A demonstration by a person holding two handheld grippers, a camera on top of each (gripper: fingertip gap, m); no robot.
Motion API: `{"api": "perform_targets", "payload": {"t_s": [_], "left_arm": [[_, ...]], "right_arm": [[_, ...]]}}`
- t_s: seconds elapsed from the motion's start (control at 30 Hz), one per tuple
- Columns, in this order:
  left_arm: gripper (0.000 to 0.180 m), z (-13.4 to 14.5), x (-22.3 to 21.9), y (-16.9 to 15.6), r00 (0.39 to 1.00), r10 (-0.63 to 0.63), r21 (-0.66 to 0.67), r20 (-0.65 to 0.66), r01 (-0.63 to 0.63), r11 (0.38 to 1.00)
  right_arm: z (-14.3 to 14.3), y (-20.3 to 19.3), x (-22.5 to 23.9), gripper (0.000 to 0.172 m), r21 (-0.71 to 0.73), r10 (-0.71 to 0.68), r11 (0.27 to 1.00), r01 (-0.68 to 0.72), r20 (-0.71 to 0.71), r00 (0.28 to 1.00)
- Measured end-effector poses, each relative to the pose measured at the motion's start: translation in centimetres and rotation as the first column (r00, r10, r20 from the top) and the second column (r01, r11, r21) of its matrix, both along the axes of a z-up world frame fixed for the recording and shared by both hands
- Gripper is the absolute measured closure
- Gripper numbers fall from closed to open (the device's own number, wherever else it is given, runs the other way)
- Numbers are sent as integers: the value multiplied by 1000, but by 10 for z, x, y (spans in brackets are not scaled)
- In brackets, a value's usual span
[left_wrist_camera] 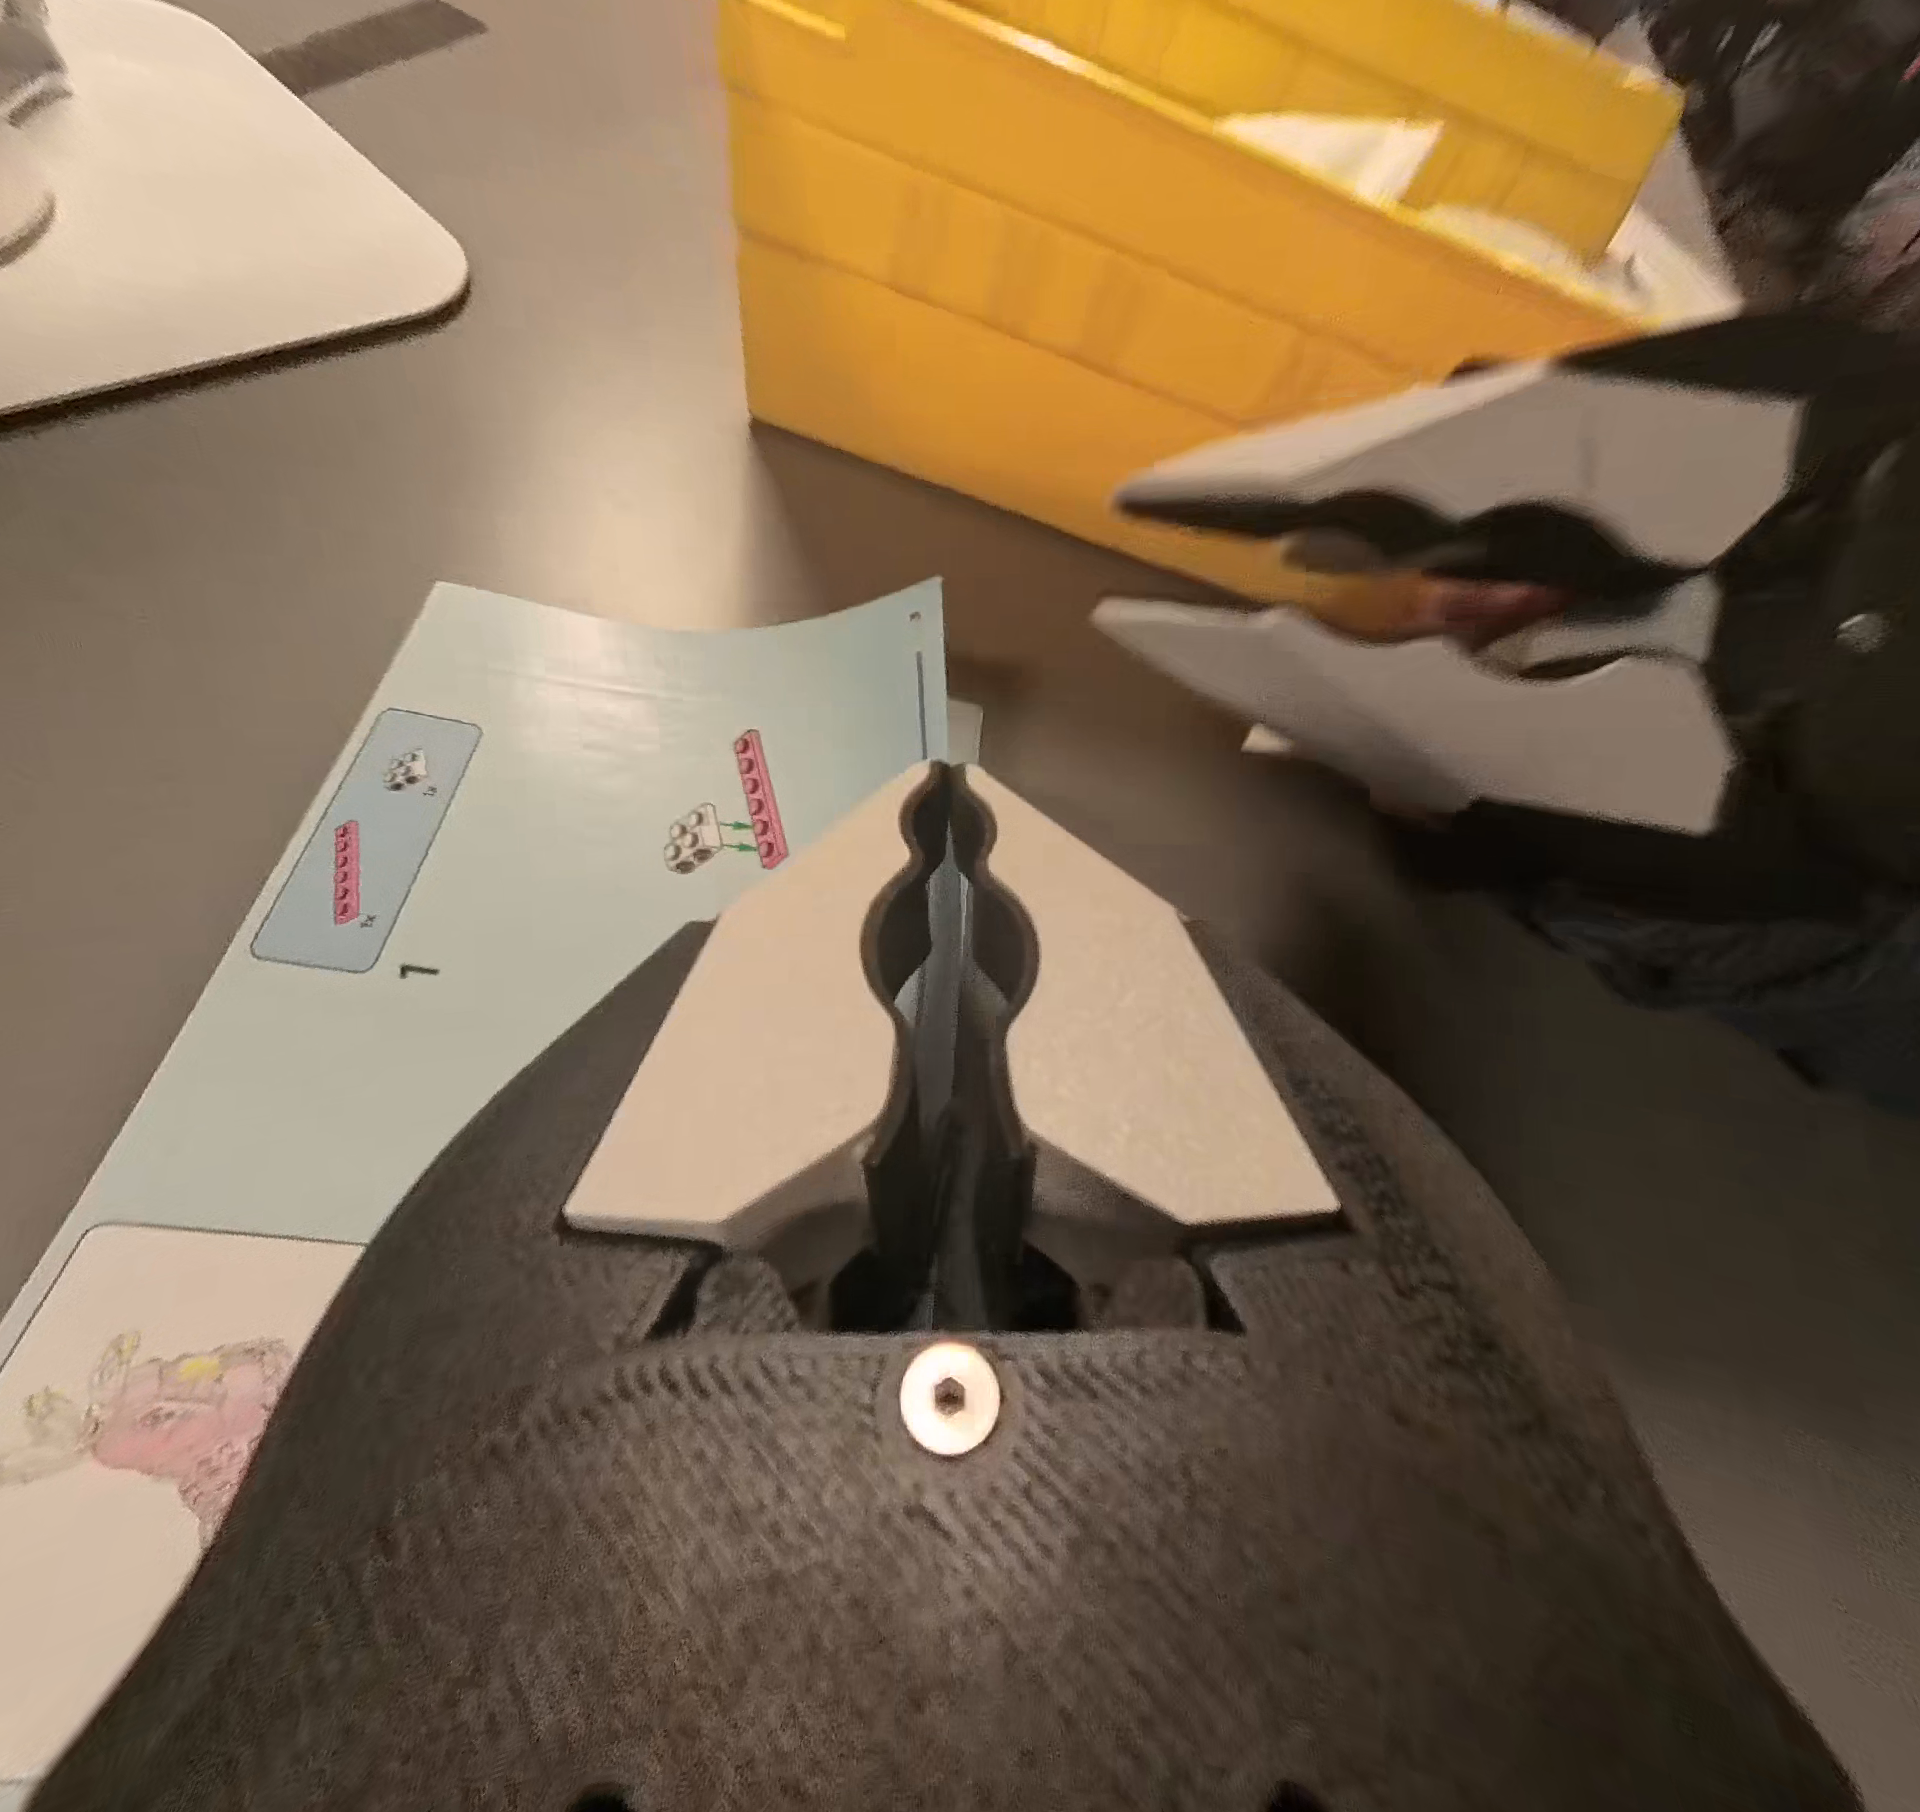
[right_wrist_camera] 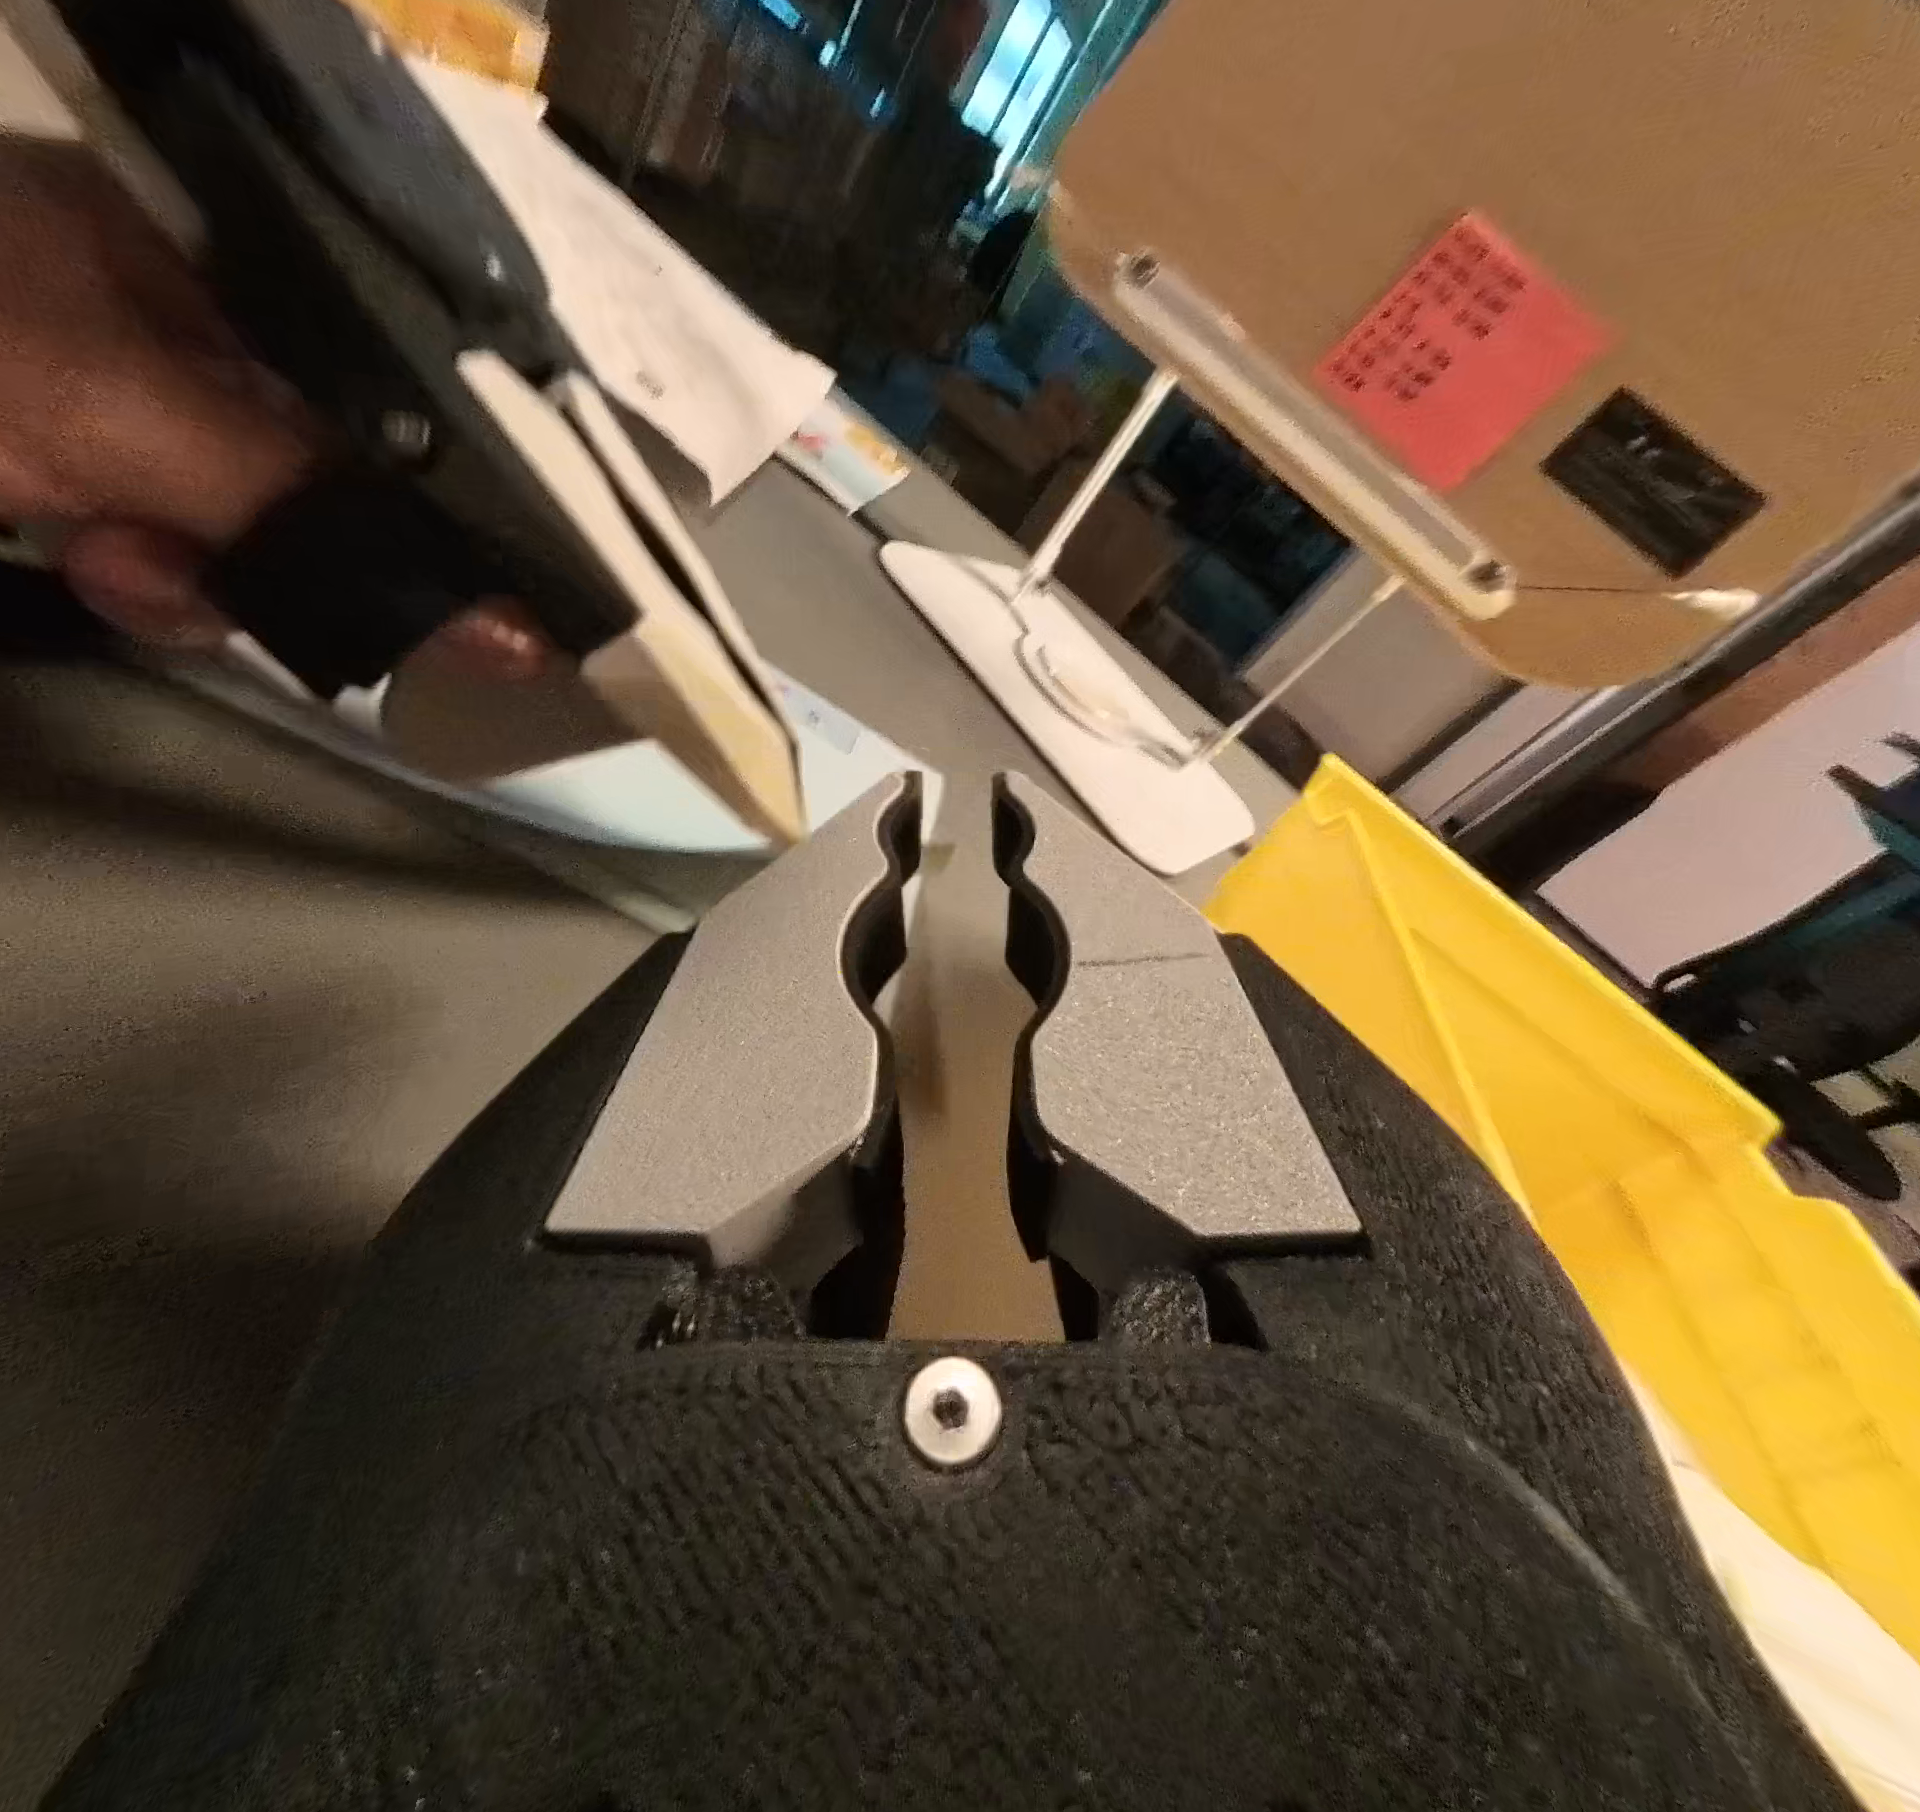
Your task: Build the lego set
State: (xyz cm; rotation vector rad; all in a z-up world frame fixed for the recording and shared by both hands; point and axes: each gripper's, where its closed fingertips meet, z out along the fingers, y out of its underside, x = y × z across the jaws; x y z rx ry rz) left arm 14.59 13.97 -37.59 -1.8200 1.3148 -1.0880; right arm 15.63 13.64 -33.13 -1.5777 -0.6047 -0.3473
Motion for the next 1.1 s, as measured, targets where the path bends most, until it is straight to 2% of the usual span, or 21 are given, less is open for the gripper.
{"api": "perform_targets", "payload": {"t_s": [0.17,0.3,0.47,0.57,0.6,0.63,0.7,0.87,0.97,1.1], "left_arm": [[180,12,-3,2,995,-8,-121,98,20,992],[180,17,-3,-7,987,-73,-152,141,94,984],[180,22,-3,-16,973,-143,-176,181,175,969],[179,24,-4,-11,974,-106,-171,201,141,975],[165,26,-4,-7,975,-80,-164,210,115,980],[159,27,-5,-3,975,-57,-159,215,93,983],[156,27,-5,1,977,-31,-152,213,64,986],[156,18,-3,3,987,-14,-158,158,40,987],[163,15,-2,6,991,1,-166,135,21,986],[164,11,-1,8,993,12,-182,115,9,983]], "right_arm": [[-31,9,4,156,-172,-38,984,46,52,998],[-41,11,2,156,-209,-43,976,69,130,991],[-44,13,2,156,-215,-39,974,72,155,987],[-43,13,1,159,-198,-36,978,68,161,986],[-43,13,1,160,-196,-35,978,68,165,986],[-43,13,1,161,-196,-35,978,68,169,985],[-45,14,1,161,-203,-35,976,72,180,983],[-47,14,0,162,-205,-33,976,75,199,979],[-50,15,-1,161,-211,-24,975,74,231,973],[-49,15,-12,160,-173,25,985,27,289,957]]}}
